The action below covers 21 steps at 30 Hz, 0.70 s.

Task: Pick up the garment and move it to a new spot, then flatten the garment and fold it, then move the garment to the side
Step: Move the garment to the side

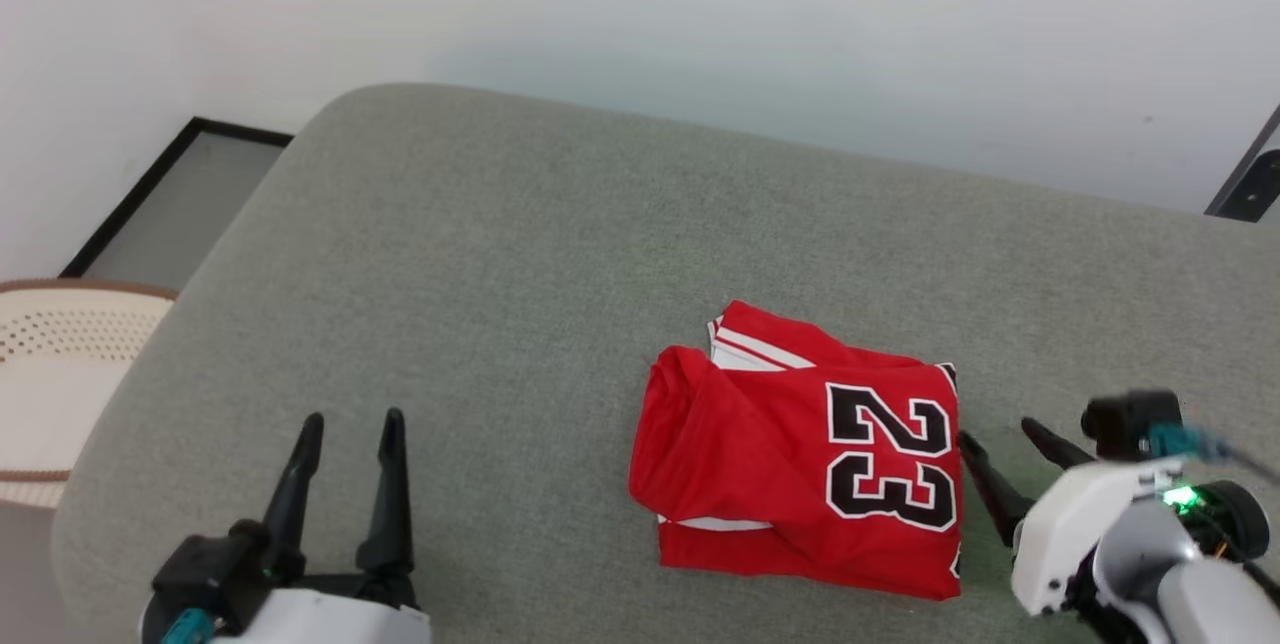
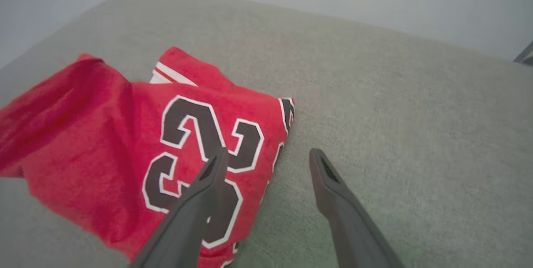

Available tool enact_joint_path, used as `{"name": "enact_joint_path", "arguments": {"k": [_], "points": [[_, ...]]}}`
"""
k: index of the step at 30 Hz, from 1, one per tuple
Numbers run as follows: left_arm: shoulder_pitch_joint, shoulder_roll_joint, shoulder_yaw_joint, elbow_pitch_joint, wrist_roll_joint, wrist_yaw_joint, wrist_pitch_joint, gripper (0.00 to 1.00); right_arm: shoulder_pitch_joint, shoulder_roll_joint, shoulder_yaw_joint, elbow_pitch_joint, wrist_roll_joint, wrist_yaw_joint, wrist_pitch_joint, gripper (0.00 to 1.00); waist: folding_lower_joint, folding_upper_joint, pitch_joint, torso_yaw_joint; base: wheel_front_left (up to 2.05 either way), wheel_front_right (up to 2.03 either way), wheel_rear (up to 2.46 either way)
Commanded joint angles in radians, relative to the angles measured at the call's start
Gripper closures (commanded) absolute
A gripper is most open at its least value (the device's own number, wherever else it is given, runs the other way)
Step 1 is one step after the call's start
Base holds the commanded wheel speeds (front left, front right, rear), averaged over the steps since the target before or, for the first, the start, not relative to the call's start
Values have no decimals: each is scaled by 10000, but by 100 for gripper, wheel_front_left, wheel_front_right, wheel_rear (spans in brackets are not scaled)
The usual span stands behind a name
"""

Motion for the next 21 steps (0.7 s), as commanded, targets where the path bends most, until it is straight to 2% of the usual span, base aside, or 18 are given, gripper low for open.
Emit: {"name": "enact_joint_path", "arguments": {"k": [1,6,9,15,21], "points": [[-109,-36,-85,30,-57,-29,-7,0,-263,-132,115,84,334,-13,716,0,0,0,137,98,0,0,0],[-339,-111,-408,129,-172,-29,-7,0,-928,-464,378,217,984,-13,3275,0,0,0,457,391,0,0,0],[-443,-163,-597,172,-260,-29,-7,0,-1213,-496,300,301,1098,-13,4438,0,0,0,686,631,0,0,0],[-719,-287,-865,246,-405,-29,-7,0,-1655,-384,177,567,662,-13,6083,0,0,0,1138,1127,0,0,0],[-895,-377,-1046,349,-540,-29,-7,0,-1879,65,196,885,292,-5,7086,0,0,0,1426,1445,0,0,0]]}}
